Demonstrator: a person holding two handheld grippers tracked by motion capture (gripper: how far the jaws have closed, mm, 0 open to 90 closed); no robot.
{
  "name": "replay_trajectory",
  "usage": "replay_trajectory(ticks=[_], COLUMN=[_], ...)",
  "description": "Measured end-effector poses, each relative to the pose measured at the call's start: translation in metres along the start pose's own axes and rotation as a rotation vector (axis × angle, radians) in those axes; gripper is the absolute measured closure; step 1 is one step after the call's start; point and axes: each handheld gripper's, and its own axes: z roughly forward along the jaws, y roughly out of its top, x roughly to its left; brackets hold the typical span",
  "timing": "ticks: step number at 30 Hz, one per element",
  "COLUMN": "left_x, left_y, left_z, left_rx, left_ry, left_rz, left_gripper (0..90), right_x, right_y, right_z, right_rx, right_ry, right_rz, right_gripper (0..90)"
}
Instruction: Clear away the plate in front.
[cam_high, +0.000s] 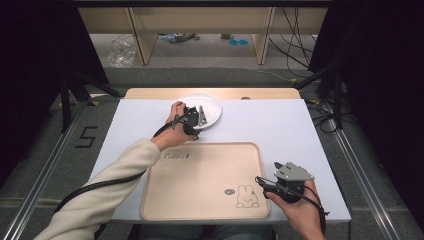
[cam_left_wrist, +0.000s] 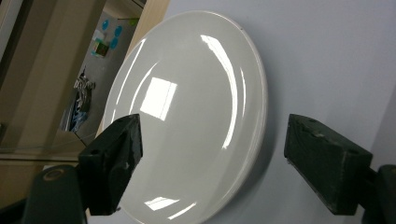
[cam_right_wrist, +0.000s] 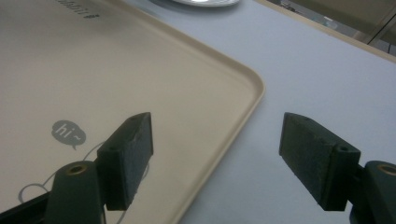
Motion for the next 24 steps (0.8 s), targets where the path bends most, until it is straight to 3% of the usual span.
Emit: replay_trajectory(ticks=[6, 17, 24], left_x=[-0.003, -0.005, -0.004], left_y=[0.000, -0.002, -0.002], left_z=[0.010, 0.027, 0.029], left_rx=[0.020, 0.088, 0.099], left_ry=[-0.011, -0.011, -0.010], left_rz=[-0.003, 0.046, 0.059], left_gripper=[19.3, 20.9, 21.4], right_x=[0.000, 0.000, 0.000], right_y=[0.000, 0.000, 0.000], right_z=[0.000, 0.000, 0.001], right_rx=[0.003, 0.002, 0.004], right_ry=[0.003, 0.006, 0.008], right_rz=[0.007, 0.003, 0.003], right_gripper=[27.3, 27.6, 27.7])
